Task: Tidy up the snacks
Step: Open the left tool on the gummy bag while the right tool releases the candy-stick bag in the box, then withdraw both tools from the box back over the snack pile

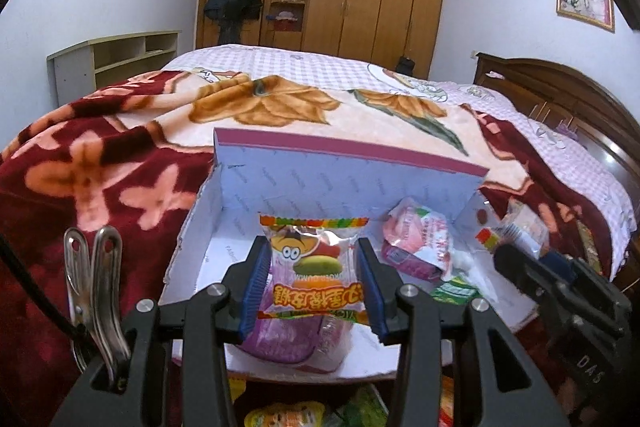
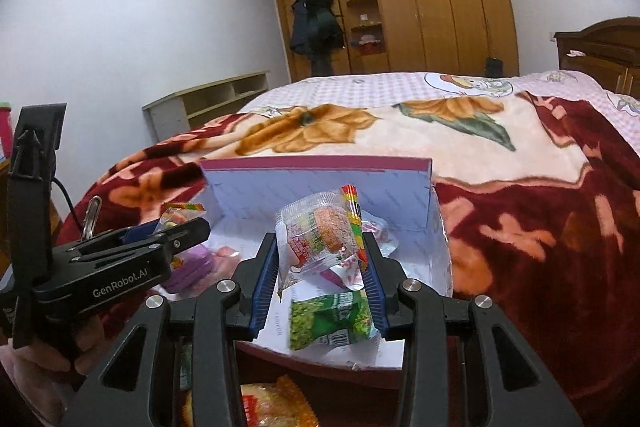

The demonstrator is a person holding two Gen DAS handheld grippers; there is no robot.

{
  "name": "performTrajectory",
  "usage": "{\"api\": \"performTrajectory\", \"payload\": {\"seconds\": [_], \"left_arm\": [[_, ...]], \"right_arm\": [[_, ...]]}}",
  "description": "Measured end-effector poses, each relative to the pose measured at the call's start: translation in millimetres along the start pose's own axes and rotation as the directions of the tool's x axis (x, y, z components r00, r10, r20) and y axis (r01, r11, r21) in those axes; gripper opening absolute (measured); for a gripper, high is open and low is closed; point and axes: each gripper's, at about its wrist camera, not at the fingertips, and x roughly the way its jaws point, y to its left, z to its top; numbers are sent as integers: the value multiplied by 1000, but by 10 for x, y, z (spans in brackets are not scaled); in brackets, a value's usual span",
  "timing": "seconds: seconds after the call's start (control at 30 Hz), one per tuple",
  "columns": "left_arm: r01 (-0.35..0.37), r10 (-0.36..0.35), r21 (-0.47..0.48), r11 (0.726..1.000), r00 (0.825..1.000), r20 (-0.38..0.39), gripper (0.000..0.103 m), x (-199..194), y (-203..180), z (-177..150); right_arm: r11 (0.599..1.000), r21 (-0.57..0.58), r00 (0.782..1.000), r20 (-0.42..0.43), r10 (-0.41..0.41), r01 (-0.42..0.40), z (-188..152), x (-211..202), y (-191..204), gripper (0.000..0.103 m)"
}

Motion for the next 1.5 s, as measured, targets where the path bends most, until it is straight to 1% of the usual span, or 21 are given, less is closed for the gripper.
{"api": "performTrajectory", "payload": {"seconds": [0.2,0.47,0.6,0.67,0.73,0.87,0.93,1.23,1.5], "left_arm": [[-7,7,-14,1000,1000,-12,45,163,41,-32],[-36,36,3,999,999,-3,46,250,21,-80],[-40,40,9,999,999,-2,50,263,5,-88],[-40,40,8,999,999,-3,52,264,4,-89],[-42,42,3,999,999,-10,57,277,6,-98],[-38,37,-16,999,999,-30,64,313,42,-114],[-36,35,-19,999,999,-29,66,310,44,-112],[-37,37,9,999,999,-29,68,250,4,-103],[-41,41,35,999,999,1,68,7,-30,-28]], "right_arm": [[1000,-4,1000,-19,-17,17,-53,143,-30,41],[999,48,998,-67,-14,17,-133,295,-150,41],[998,57,997,-80,-12,17,-156,329,-166,42],[999,53,997,-80,-9,13,-161,336,-169,42],[999,49,997,-81,-12,16,-168,341,-163,46],[999,51,997,-75,-4,8,-179,330,-165,52],[999,53,997,-71,-1,4,-182,324,-169,52],[999,53,999,-44,4,-2,-162,248,-155,55],[999,40,1000,-7,5,-5,-113,105,-75,56]]}}
